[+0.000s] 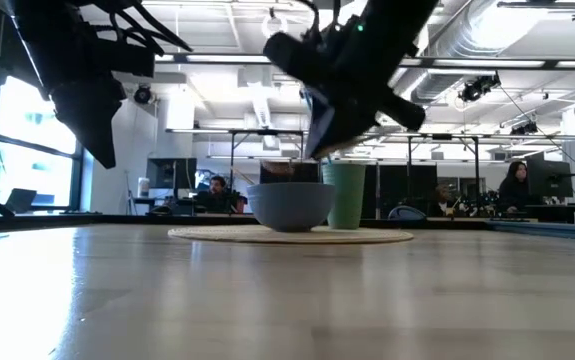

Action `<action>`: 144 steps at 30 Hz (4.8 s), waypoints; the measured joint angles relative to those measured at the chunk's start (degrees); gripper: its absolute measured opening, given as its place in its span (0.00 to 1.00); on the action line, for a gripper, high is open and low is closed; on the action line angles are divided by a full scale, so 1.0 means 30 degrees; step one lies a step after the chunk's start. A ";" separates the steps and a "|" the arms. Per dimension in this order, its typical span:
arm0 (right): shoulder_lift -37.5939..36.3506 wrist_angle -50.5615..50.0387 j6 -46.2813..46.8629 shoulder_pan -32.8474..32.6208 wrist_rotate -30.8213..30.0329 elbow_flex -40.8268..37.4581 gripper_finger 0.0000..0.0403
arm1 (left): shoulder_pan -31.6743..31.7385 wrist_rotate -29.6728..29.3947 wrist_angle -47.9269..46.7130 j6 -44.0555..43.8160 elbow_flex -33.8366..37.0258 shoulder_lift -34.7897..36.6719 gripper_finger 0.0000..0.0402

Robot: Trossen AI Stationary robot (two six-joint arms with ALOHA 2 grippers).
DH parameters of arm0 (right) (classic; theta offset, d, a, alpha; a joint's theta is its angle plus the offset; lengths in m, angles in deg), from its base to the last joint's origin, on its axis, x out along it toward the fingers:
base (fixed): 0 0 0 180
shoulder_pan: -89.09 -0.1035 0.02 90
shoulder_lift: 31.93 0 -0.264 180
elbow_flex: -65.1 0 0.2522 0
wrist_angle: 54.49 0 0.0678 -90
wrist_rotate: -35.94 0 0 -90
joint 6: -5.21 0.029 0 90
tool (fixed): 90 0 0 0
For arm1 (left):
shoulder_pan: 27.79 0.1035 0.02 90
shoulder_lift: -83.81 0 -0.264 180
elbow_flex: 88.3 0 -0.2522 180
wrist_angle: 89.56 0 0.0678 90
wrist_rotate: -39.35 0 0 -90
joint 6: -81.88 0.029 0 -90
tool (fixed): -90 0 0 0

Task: Pick & Place Utensil
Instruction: Put the gold spoon into the blue bowl on the brown mat, then return to Home Position

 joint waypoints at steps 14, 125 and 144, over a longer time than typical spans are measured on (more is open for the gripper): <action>-0.1137 0.1288 -0.0831 0.5176 0.1082 0.0007 0.05 | -0.0002 -0.0016 0.0124 0.0000 0.0000 0.0000 0.34; -0.1725 0.2926 -0.8301 0.5865 0.0978 -0.0007 0.17 | -0.0006 0.0264 0.0658 0.0794 0.0000 0.0007 0.34; -0.9303 1.2887 -1.3290 -0.3373 0.5793 -1.1004 0.03 | 0.0000 0.0590 0.2369 0.0940 0.0000 0.0007 0.34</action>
